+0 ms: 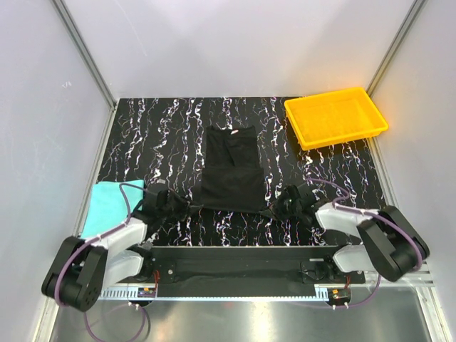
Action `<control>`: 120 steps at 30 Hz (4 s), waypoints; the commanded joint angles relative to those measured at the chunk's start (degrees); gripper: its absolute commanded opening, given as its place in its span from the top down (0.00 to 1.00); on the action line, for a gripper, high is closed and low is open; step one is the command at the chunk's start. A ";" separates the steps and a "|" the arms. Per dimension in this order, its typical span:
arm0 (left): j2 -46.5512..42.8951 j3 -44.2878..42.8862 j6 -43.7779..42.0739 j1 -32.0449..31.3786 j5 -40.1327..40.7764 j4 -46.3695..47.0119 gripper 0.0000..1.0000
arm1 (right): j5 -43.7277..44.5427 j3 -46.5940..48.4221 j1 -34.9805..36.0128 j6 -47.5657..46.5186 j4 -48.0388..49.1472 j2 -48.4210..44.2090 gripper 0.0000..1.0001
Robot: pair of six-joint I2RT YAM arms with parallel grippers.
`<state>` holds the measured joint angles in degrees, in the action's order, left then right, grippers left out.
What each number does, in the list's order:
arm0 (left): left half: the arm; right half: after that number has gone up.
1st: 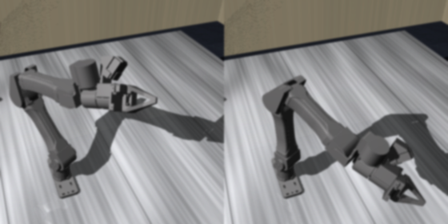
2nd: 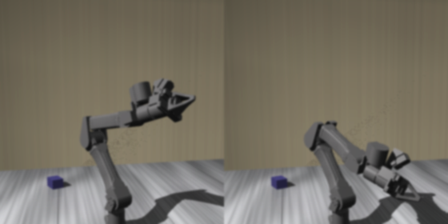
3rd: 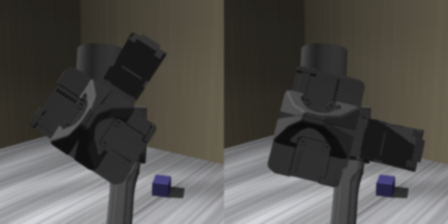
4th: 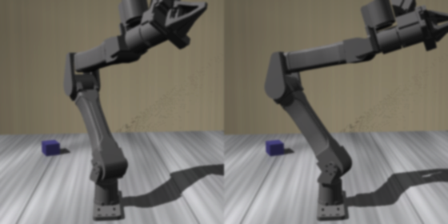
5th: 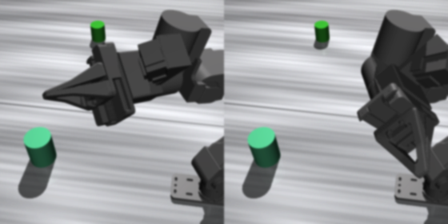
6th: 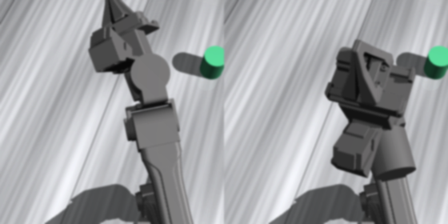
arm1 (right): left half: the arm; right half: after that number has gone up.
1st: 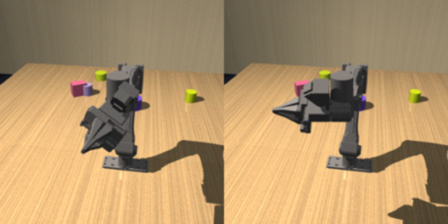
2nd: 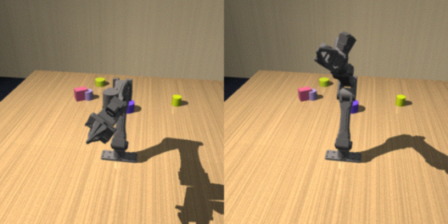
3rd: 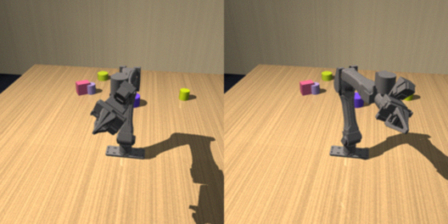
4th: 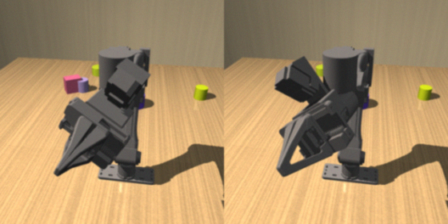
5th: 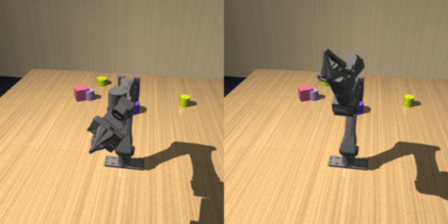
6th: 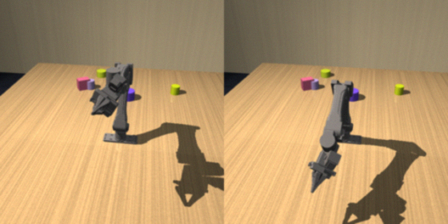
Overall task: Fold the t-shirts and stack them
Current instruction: Fold the tshirt
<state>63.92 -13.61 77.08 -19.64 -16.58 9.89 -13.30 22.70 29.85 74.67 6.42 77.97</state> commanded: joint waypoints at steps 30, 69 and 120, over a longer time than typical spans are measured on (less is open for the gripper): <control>-44.51 -2.29 -7.98 -3.04 -6.73 -47.50 1.00 | 16.37 3.67 32.64 7.59 -20.12 -24.09 1.00; -28.87 -25.91 -28.19 -3.04 0.93 -61.93 1.00 | 14.54 16.23 30.90 -4.62 -28.82 -21.81 1.00; 22.96 -56.29 -34.36 8.56 -8.74 -42.76 1.00 | -27.92 44.02 -16.66 -32.31 -41.22 14.32 1.00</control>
<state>95.70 -74.17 42.35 -11.68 -25.10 -34.28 -39.90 69.69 12.69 44.42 -31.27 97.82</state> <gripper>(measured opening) 0.012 0.014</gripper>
